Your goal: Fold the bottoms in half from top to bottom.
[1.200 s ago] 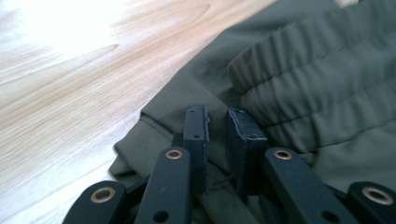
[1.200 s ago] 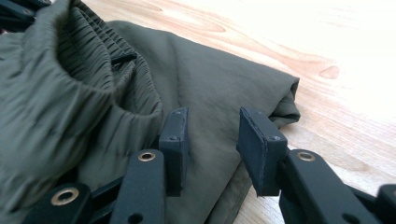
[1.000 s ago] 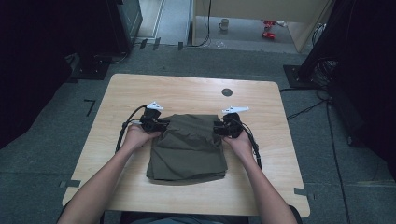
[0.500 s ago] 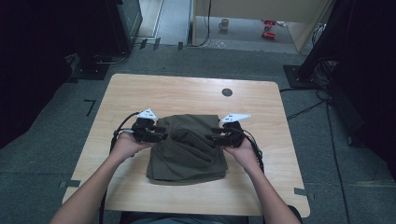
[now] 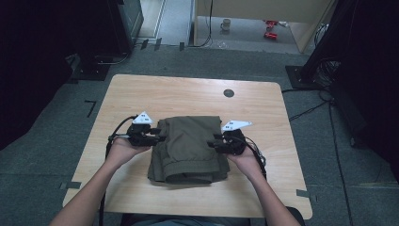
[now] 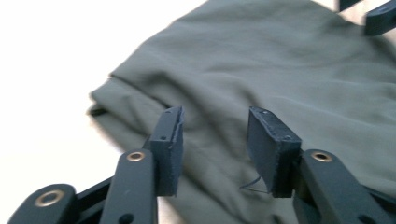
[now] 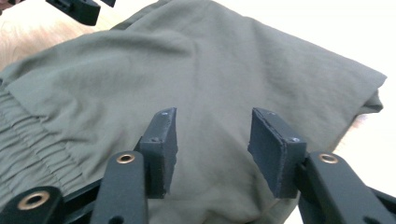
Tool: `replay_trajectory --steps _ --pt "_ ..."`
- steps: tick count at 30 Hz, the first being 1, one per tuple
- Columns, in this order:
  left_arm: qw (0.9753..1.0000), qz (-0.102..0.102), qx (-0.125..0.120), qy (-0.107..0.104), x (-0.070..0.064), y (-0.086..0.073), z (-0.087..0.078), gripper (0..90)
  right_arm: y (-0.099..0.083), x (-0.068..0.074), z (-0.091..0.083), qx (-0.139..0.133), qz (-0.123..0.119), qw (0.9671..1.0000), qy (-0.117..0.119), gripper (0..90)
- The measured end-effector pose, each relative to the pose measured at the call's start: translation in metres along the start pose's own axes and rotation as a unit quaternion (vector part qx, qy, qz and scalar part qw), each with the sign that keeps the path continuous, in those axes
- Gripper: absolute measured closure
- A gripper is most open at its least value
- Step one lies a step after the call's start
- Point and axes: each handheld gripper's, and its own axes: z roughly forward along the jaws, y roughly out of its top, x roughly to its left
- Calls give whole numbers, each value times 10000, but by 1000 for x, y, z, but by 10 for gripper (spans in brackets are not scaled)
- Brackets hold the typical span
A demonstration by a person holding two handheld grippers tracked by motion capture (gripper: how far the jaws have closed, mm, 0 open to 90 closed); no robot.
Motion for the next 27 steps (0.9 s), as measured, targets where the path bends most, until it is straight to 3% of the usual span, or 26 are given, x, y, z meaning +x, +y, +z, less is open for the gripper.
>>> replay_trajectory --steps 5,10,18,21,24,25,27 --pt "9996 -57 43 268 18 3 12 644 1 -11 6 -35 224 9995 -212 577" --pt "9993 -92 41 347 30 10 25 655 2 -22 17 -113 276 9985 -468 569" --pt "9984 -118 232 505 41 13 49 575 10 -35 36 -55 305 9972 -677 559" --pt "9980 -112 261 564 43 11 58 631 12 -40 46 12 283 9967 -757 555" --pt "9981 -94 200 582 43 10 59 801 8 -43 55 121 334 9966 -749 549" --pt "9982 -180 204 531 45 11 55 843 5 -44 58 271 302 9965 -735 541" --pt "9983 -281 199 476 49 12 52 867 4 -43 57 291 181 9963 -792 559"
